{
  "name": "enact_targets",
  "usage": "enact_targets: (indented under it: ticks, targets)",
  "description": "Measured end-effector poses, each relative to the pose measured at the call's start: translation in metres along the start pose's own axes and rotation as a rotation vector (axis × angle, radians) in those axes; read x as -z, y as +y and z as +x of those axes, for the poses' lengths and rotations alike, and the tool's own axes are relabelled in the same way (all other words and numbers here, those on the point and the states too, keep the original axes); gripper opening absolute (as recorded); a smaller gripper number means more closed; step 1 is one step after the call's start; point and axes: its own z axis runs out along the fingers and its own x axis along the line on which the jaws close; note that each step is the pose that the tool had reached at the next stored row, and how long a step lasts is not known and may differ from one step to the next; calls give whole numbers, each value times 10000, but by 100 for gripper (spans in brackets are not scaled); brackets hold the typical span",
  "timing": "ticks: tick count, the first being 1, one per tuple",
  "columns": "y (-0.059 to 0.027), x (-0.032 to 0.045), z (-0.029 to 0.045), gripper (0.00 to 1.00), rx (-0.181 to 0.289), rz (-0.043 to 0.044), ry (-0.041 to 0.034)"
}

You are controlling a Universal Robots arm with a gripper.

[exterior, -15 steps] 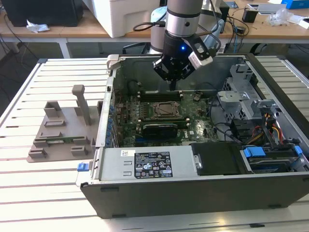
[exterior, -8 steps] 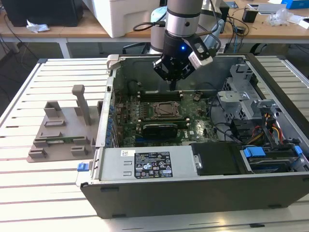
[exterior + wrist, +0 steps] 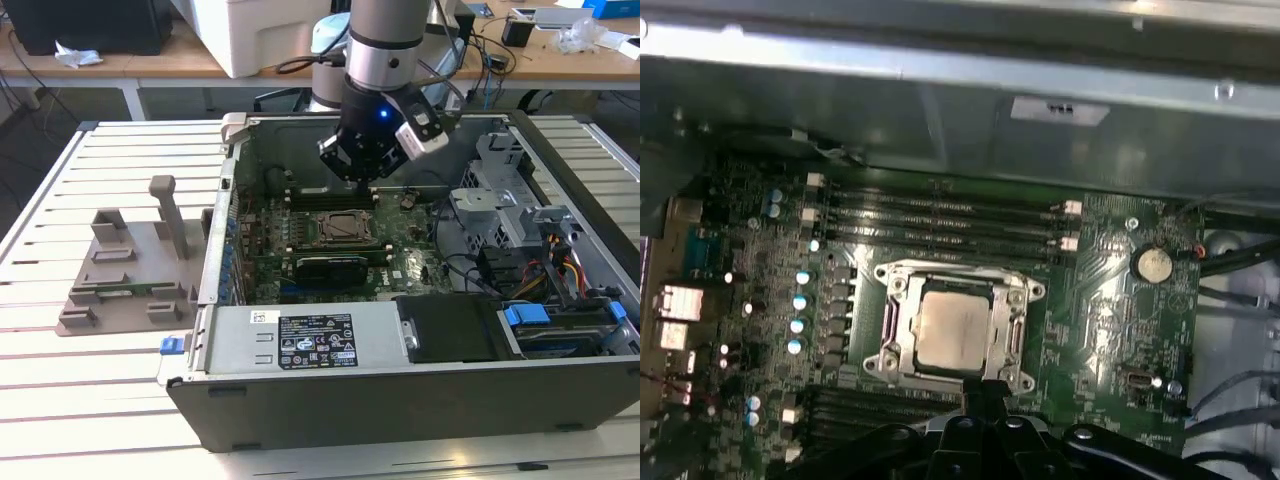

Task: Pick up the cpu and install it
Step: 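Install the second cpu locking lever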

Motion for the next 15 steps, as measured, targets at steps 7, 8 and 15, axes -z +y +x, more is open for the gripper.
enact_targets:
  ticks: [7, 8, 15]
  targets:
    - [-273, -12, 49, 11, 35, -1275, -130]
    - [-307, -15, 59, 11, 37, -1348, -137]
    - [-370, -136, 90, 11, 35, -1358, -139]
